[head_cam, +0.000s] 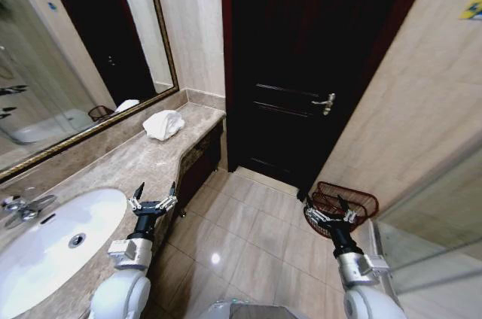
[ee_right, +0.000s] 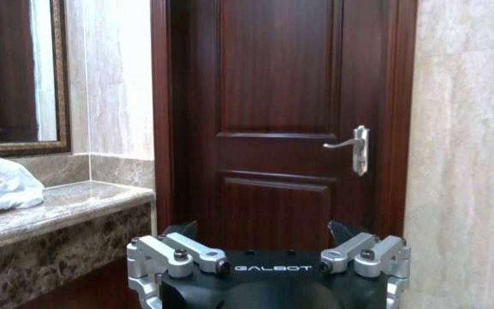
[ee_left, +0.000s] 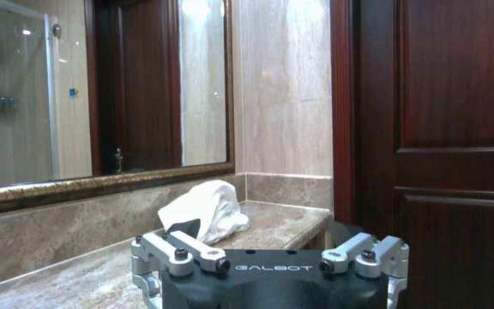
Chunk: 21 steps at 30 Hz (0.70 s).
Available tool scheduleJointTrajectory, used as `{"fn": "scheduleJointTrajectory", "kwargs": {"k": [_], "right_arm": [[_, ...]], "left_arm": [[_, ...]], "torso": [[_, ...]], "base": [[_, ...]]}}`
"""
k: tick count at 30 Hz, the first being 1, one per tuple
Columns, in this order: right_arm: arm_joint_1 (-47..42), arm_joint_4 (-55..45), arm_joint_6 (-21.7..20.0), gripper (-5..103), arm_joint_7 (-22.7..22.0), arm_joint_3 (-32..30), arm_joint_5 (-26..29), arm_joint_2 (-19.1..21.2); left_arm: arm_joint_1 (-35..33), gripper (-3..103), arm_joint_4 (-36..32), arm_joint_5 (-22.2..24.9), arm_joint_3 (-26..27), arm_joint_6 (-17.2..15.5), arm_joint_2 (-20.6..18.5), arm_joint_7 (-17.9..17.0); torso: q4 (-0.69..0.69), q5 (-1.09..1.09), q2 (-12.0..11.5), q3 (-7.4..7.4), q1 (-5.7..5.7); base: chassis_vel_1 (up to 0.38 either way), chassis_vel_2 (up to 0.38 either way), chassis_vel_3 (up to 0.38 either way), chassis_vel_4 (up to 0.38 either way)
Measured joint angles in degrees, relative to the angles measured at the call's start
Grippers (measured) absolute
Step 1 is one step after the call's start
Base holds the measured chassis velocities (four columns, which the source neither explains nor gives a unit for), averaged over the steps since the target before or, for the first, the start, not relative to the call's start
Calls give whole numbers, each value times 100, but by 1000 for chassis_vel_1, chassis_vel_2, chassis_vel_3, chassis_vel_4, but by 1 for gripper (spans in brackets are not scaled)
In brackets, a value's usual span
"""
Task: Discard the used towel into the hamper.
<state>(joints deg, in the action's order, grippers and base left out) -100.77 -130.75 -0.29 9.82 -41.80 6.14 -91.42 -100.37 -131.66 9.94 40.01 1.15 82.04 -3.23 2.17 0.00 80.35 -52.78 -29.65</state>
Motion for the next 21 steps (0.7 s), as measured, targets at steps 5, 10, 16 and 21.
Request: {"fn": "scheduleJointTrajectory", "kwargs": {"k": [5, 10, 16, 21], "right_arm": [[-18, -19, 10, 100, 0, -2, 5, 2], [-20, -50, 9, 100, 0, 0, 6, 7], [-11, -99, -17, 100, 0, 9, 3, 14], [-12, -105, -17, 100, 0, 9, 2, 11]], "left_arm": [[-8, 100, -30, -49, -54, 0, 41, -11], [-22, 100, -33, -48, -37, 6, 31, -16], [-36, 100, -53, -45, -30, 21, 45, -22], [-38, 100, -70, -44, -26, 32, 45, -31]], "torso": [[-1, 1, 0, 0, 0], [0, 0, 0, 0, 0], [-1, -1, 0, 0, 0], [0, 0, 0, 0, 0]], "base": [[-65, 147, 127, -81], [-79, 131, 155, -58], [-84, 144, 133, -77], [-72, 162, 160, -73]]}}
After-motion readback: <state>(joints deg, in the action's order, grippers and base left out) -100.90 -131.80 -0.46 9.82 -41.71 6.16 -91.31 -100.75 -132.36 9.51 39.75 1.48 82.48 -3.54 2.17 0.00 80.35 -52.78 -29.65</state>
